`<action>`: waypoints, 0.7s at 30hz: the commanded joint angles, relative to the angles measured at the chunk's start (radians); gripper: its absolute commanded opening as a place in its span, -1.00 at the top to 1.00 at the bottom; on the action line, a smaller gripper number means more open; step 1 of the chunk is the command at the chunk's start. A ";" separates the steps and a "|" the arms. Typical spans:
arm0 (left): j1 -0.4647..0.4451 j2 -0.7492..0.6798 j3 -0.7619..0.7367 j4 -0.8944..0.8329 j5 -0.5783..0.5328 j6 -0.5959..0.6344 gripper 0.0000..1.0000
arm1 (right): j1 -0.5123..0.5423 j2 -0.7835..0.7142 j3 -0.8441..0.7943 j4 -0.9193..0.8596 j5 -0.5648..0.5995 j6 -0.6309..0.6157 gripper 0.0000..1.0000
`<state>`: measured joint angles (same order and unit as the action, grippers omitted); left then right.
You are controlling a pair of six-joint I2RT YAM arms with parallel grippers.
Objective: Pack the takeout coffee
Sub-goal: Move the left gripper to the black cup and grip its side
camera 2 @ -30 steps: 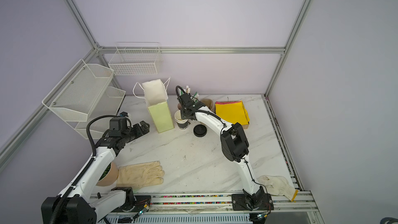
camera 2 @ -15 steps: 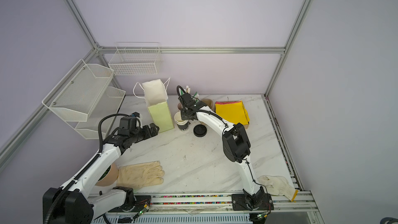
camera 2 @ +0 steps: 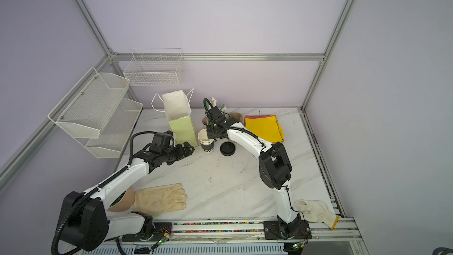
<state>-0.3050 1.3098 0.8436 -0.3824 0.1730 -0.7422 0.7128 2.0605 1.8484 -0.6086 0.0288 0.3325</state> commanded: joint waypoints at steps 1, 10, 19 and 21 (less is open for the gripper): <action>-0.022 0.025 0.093 0.056 -0.028 -0.051 -1.00 | 0.000 -0.049 -0.021 0.027 -0.002 -0.012 1.00; -0.036 0.054 0.069 0.181 -0.020 -0.118 -1.00 | 0.001 -0.066 -0.044 0.041 -0.004 -0.017 1.00; -0.036 0.129 0.054 0.292 0.041 -0.202 -0.99 | 0.001 -0.081 -0.068 0.057 -0.003 -0.015 1.00; -0.036 0.139 0.054 0.299 0.042 -0.206 -0.97 | 0.001 -0.084 -0.069 0.057 -0.002 -0.013 1.00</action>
<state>-0.3367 1.4231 0.8452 -0.1341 0.1875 -0.9127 0.7128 2.0220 1.7905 -0.5720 0.0250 0.3267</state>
